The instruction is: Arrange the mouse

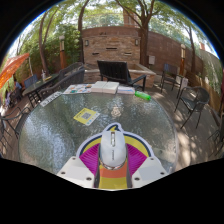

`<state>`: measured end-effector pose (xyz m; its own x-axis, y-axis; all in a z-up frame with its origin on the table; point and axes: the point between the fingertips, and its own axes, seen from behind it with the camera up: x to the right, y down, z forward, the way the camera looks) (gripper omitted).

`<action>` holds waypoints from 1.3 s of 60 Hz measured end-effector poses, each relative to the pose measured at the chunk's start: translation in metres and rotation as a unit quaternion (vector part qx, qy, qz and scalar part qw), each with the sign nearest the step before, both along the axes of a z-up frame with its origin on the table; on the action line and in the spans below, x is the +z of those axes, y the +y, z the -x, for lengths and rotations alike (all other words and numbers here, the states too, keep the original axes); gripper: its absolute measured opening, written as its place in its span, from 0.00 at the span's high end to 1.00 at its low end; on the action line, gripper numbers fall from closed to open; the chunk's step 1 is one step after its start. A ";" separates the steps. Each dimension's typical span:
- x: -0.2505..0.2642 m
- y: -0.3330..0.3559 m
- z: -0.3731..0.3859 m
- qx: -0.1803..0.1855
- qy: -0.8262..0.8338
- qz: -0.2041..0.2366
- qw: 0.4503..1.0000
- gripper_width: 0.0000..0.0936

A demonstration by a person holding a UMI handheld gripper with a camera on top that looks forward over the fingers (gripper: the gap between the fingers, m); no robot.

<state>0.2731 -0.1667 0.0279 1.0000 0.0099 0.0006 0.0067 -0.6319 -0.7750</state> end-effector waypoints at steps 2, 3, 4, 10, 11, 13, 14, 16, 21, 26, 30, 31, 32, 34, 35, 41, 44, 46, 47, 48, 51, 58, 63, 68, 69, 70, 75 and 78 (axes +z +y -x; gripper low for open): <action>-0.009 0.001 -0.006 -0.004 -0.003 0.009 1.000 0.59; -0.013 0.000 -0.008 -0.005 -0.004 0.013 1.000 0.57; -0.016 0.000 -0.009 -0.005 -0.003 0.016 1.000 0.55; -0.040 -0.010 -0.013 -0.004 0.013 0.044 0.999 0.49; -0.042 -0.010 -0.012 -0.003 0.017 0.046 0.999 0.48; -0.040 -0.011 -0.011 -0.002 0.020 0.052 0.998 0.46; -0.042 -0.012 -0.012 -0.002 0.018 0.052 0.998 0.43; -0.042 -0.014 -0.013 -0.002 0.014 0.049 0.999 0.34; -0.020 -0.017 -0.016 0.001 -0.002 0.045 0.999 0.09; 0.001 -0.030 -0.014 -0.002 -0.013 0.030 0.999 0.08; 0.026 -0.043 -0.010 -0.005 -0.023 0.021 1.000 0.08; 0.031 -0.047 -0.009 -0.006 -0.025 0.019 0.999 0.08; 0.037 -0.051 -0.008 -0.008 -0.027 0.017 0.999 0.08; 0.049 -0.060 -0.006 -0.011 -0.031 0.011 0.999 0.08; 0.055 -0.064 -0.005 -0.014 -0.032 0.008 0.999 0.08; 0.089 -0.092 0.003 -0.026 -0.037 -0.007 0.999 0.08; 0.103 -0.106 0.007 -0.032 -0.040 -0.013 0.999 0.08; 0.112 -0.115 0.010 -0.035 -0.043 -0.017 0.998 0.08; 0.116 -0.119 0.011 -0.036 -0.044 -0.020 0.998 0.08; 0.119 -0.125 0.014 -0.037 -0.046 -0.023 0.998 0.08; 0.129 -0.140 0.018 -0.039 -0.052 -0.028 0.997 0.08; 0.146 -0.169 0.028 -0.041 -0.063 -0.036 0.996 0.08; 0.150 -0.185 0.035 -0.045 -0.064 -0.039 0.996 0.09; 0.158 -0.200 0.034 -0.047 -0.072 -0.042 0.995 0.08; 0.159 -0.202 0.034 -0.046 -0.074 -0.042 0.995 0.09; 0.158 -0.202 0.037 -0.046 -0.077 -0.043 0.995 0.08; 0.163 -0.205 0.035 -0.044 -0.087 -0.048 0.994 0.08; 0.160 -0.206 0.036 -0.045 -0.091 -0.045 0.994 0.08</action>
<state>0.2368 -0.3730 0.1878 0.9802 -0.0874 0.1778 0.0982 -0.5651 -0.8192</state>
